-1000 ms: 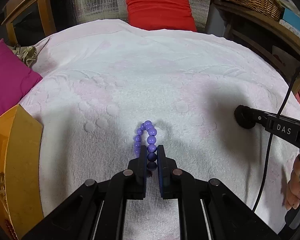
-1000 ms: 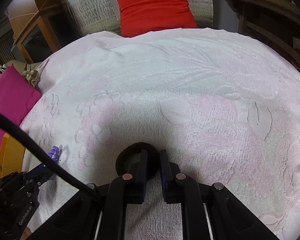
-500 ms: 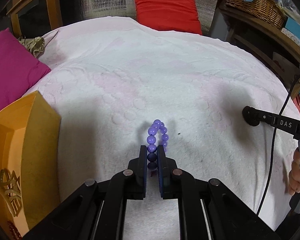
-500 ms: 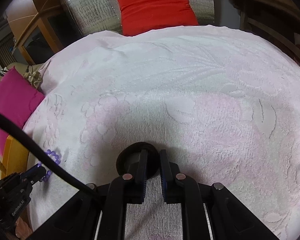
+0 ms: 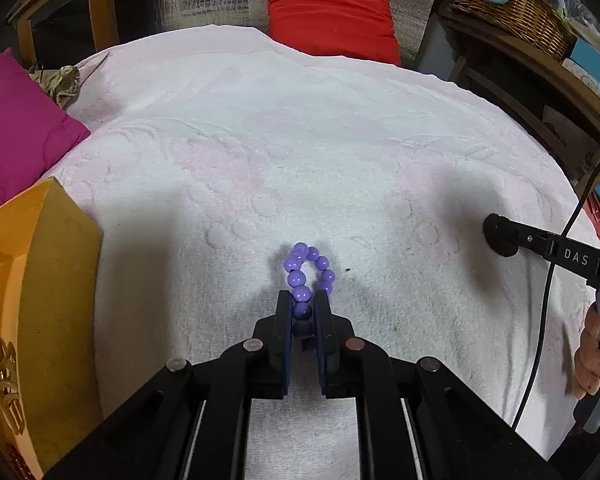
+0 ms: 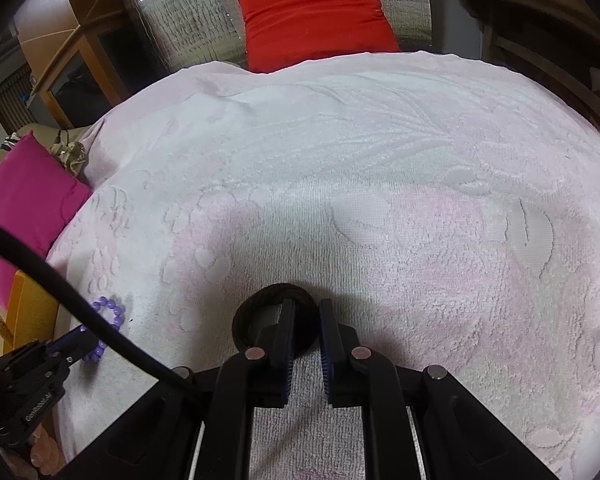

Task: Organize jewelry
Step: 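Lift the purple bracelet with the left gripper while the right holds the hair tie, then carry the purple bracelet and black hair tie over the orange box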

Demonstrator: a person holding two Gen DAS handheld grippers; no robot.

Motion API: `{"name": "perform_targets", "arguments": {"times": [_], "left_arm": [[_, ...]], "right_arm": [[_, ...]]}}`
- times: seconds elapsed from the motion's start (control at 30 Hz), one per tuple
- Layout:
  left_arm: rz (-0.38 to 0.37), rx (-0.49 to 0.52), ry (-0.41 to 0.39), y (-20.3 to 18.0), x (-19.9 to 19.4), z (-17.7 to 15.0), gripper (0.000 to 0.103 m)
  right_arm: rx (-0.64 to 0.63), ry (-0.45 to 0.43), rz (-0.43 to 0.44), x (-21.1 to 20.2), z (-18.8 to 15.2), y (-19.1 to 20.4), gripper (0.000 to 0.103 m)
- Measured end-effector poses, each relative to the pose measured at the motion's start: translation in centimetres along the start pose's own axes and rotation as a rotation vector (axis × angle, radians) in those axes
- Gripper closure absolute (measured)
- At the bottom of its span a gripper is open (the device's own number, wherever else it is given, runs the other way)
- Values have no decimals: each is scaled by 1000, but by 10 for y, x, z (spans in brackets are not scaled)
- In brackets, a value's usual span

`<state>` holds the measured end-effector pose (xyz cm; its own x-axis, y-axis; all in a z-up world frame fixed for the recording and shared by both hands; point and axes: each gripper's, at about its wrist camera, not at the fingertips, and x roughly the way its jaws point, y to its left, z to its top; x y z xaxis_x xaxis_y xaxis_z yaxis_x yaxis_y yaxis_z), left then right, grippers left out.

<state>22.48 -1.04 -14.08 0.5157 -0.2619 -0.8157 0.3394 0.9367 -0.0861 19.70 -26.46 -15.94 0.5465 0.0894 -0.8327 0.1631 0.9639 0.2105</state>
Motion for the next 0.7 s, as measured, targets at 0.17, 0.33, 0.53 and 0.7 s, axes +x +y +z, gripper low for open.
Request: {"name": "perform_targets", "arguments": {"times": [0.17, 0.33, 0.53, 0.7], "left_arm": [[-4, 9, -5, -9, 0, 2, 93], [-16, 3, -34, -17, -11, 4, 93], [-24, -19, -96, -22, -35, 4, 93], [-37, -23, -143, -29, -58, -3, 93]], "right_arm": [[-1, -10, 12, -5, -1, -3, 91], [4, -16, 16, -9, -1, -5, 91], [19, -43, 46, -25, -2, -5, 91], [11, -81, 92, -47, -8, 5, 91]]}}
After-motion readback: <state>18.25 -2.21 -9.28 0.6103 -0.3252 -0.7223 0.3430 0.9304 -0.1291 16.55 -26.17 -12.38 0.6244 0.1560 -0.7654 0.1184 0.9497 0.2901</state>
